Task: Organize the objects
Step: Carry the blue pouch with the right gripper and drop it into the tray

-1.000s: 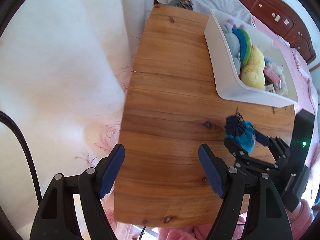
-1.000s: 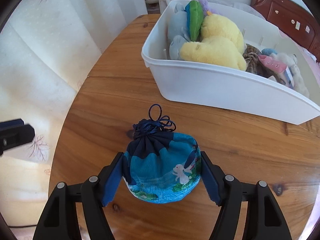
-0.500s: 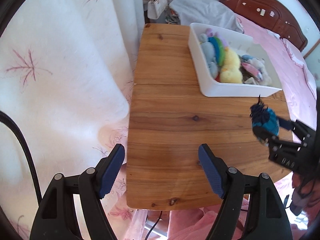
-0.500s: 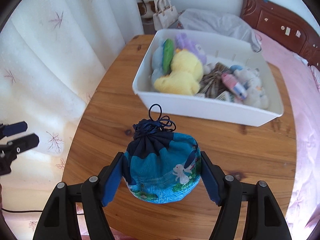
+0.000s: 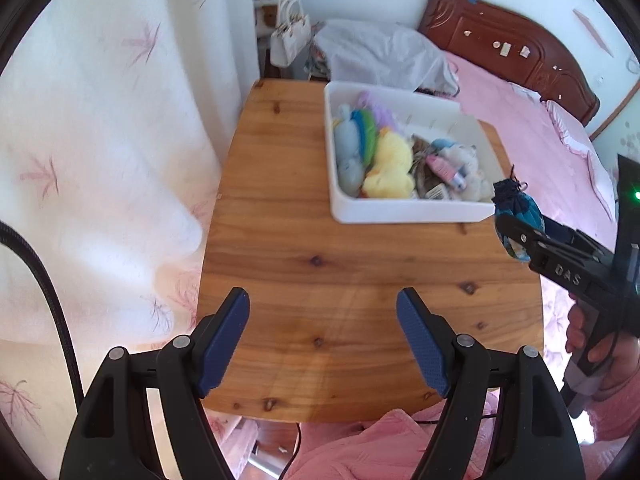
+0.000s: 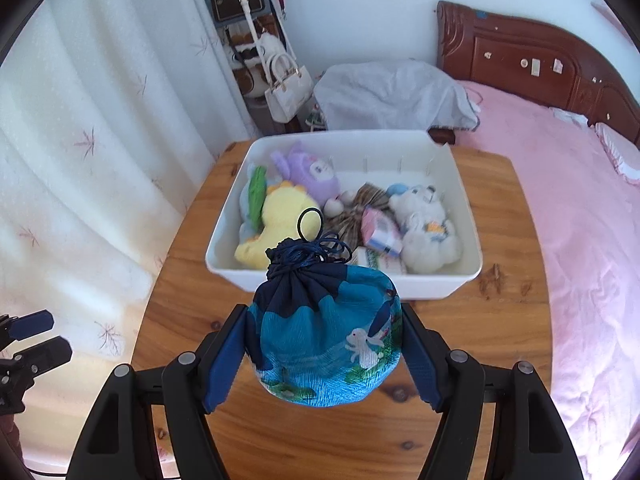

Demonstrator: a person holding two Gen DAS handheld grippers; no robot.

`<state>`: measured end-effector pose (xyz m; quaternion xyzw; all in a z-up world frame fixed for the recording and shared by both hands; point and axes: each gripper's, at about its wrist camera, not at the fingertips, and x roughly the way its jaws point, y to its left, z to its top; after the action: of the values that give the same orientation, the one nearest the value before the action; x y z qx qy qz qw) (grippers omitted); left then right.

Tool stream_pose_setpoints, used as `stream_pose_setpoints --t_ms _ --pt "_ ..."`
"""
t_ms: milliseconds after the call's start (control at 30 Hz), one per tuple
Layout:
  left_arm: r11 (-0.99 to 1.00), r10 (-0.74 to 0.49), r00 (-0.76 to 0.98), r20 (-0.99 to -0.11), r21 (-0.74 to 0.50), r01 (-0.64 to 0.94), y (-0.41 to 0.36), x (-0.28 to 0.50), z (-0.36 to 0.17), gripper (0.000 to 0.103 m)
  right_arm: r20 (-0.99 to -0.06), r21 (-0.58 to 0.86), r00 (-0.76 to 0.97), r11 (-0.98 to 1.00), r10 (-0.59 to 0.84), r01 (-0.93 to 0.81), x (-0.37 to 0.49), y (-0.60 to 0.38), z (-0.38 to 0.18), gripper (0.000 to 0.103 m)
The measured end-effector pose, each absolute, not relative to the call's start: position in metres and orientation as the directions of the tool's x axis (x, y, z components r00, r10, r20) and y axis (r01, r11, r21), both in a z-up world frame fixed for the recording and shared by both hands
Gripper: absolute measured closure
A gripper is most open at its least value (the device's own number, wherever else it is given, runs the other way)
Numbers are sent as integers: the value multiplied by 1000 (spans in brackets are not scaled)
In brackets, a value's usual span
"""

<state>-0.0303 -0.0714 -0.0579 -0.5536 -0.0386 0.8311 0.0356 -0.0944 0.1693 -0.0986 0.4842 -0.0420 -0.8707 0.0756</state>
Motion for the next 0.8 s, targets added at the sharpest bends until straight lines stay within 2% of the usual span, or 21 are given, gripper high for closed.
stream_pose_setpoints --t_ms 300,800 --pt "-993 115 -417 -901 -116 -22 -31 -46 -45 24 -739 183 -642 -978 -201 95 -126 205 -95 30" --pt "-998 -56 -364 -930 37 57 3 -67 -43 24 -642 287 -726 -955 -247 71 -178 231 -134 28"
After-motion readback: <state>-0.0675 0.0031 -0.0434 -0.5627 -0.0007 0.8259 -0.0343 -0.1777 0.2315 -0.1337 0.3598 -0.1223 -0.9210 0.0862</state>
